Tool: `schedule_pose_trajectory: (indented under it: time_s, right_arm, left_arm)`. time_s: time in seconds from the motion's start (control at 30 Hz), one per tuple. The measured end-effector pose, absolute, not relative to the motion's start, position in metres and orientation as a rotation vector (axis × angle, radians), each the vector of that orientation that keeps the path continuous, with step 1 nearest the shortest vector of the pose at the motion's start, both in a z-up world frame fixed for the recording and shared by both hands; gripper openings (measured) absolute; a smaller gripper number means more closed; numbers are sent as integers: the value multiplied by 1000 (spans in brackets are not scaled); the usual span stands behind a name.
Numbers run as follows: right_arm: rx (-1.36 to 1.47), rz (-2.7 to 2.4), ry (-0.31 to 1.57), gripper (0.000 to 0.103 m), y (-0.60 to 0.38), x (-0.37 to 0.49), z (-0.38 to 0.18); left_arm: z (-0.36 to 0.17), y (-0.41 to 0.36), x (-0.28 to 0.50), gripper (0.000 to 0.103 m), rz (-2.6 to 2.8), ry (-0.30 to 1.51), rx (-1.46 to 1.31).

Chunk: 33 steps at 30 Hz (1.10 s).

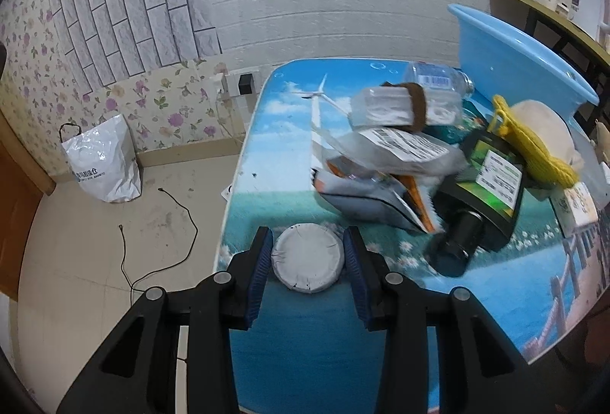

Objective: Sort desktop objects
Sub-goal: 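Grasp the tan plush toy with the right tool while the left tool holds the white lid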

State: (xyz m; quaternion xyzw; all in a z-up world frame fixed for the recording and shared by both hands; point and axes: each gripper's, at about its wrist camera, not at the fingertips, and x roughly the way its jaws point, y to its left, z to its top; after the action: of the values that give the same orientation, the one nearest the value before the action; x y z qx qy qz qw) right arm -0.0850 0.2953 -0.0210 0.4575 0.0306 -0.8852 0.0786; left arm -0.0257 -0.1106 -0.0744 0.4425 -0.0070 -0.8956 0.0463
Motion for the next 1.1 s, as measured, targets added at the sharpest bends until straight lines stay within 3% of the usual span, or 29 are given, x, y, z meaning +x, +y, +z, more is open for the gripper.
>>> schedule_pose_trajectory:
  time_s: [0.77, 0.93, 1.03, 1.1]
  right_arm:
    - [1408, -2606, 98, 47, 298, -88, -37]
    - [1377, -2617, 129, 52, 291, -90, -40]
    - [1374, -2624, 129, 44, 291, -90, -39]
    - [1372, -2621, 124, 44, 293, -90, -37]
  left_arm:
    - [-77, -99, -22, 37, -2787, 40, 1300]
    - [-79, -99, -24, 38, -2805, 37, 1264]
    - [-80, -97, -23, 37, -2811, 36, 1250]
    - [-79, -97, -22, 37, -2815, 32, 1252]
